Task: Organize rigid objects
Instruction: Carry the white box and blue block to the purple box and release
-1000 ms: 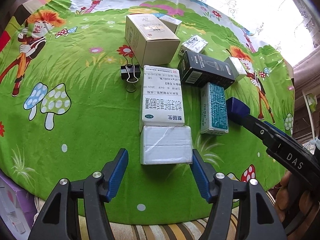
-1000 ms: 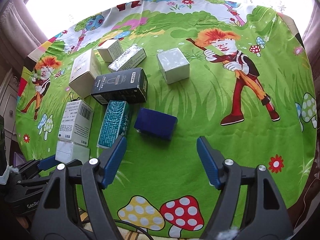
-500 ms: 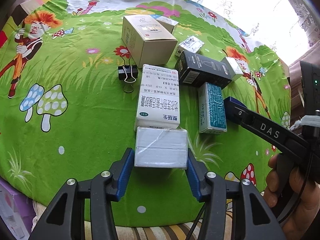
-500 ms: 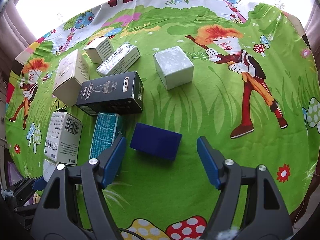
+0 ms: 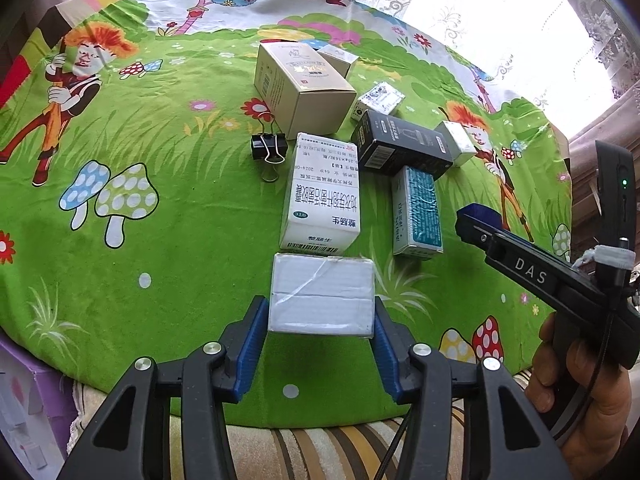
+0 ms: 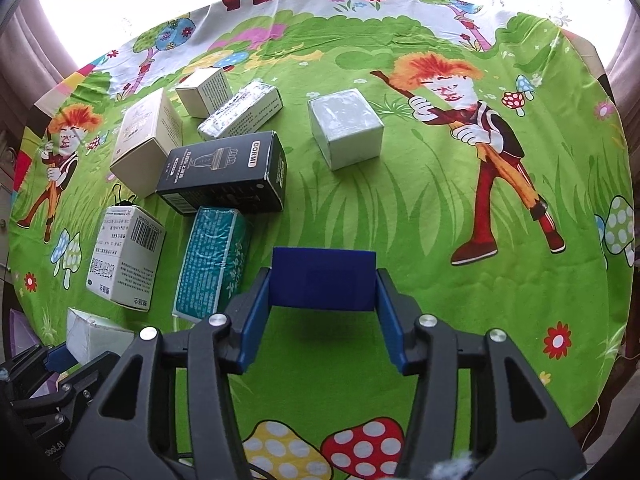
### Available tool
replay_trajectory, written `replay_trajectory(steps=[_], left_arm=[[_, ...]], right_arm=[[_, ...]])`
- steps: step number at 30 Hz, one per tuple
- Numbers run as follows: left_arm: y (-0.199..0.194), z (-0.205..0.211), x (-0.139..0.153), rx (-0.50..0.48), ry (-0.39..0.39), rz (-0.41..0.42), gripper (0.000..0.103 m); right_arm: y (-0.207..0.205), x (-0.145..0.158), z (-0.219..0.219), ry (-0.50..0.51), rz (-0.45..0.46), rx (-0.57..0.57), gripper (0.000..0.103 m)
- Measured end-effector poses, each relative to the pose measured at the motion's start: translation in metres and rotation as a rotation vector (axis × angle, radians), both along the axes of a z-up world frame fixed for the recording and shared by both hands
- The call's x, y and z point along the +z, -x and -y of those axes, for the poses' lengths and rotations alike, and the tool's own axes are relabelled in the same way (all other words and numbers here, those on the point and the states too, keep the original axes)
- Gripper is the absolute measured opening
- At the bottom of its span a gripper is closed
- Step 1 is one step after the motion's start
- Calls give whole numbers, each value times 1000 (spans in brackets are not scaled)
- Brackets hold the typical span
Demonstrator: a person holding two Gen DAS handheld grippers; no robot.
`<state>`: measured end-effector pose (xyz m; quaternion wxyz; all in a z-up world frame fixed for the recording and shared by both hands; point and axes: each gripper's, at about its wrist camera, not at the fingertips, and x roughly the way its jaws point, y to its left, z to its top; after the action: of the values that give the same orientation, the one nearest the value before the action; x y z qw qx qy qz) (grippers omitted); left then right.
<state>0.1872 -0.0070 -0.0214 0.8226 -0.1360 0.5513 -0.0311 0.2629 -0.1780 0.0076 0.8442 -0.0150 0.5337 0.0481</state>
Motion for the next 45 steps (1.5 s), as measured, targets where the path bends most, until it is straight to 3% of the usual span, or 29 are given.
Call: replay_trajectory(steps=[19, 30, 45], left_arm=[[52, -40, 29, 100, 4, 61, 50], [95, -100, 45, 230, 1, 105, 50], [163, -197, 57, 432, -8, 149, 50]], right_arm=[[73, 62, -36, -82, 89, 140, 54], [105, 81, -83, -97, 112, 267, 54], [155, 92, -177, -95, 110, 491, 54]])
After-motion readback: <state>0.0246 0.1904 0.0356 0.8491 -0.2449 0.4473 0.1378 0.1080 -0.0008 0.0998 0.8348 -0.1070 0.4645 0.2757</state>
